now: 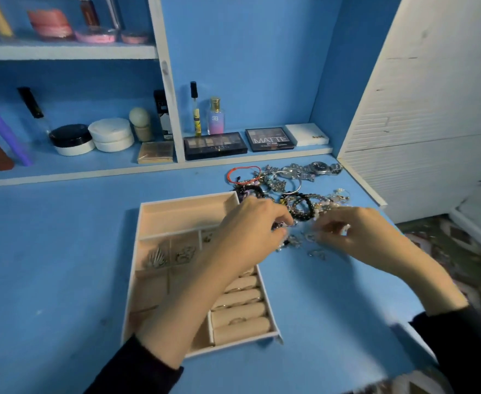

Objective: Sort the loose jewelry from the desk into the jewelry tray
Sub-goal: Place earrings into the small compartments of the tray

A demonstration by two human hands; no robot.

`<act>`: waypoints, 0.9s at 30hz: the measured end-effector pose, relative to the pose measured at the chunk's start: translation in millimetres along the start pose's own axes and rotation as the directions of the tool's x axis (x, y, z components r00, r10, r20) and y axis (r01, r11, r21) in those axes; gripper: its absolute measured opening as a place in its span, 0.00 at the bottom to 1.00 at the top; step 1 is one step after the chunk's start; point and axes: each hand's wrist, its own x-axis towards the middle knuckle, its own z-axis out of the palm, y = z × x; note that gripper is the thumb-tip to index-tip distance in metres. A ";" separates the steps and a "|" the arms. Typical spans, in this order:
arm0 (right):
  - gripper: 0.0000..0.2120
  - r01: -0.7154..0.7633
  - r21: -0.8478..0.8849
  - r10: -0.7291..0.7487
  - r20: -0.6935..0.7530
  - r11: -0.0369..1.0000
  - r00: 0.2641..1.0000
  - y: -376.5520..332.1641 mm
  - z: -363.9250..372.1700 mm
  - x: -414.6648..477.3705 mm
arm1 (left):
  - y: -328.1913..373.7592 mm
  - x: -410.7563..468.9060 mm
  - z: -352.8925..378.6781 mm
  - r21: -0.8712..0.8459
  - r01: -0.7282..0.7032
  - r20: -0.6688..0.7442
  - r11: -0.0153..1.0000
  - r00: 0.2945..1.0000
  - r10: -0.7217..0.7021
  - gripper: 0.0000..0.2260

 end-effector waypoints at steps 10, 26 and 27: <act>0.07 0.001 -0.037 0.004 0.149 0.999 0.989 7.9 -0.9 -6.6 | 8.0 23.2 18.2 -0.011 -0.031 0.054 0.999 0.998 0.031 0.08; 0.05 -0.146 0.514 0.325 -0.277 0.845 0.904 16.9 31.0 -1.1 | 18.5 30.8 34.9 0.134 -0.040 0.111 0.990 0.993 0.025 0.13; 0.05 -0.142 0.516 0.329 -0.291 0.845 0.899 17.1 32.2 -0.9 | 18.6 31.4 36.1 0.140 -0.041 0.118 0.989 0.993 0.025 0.13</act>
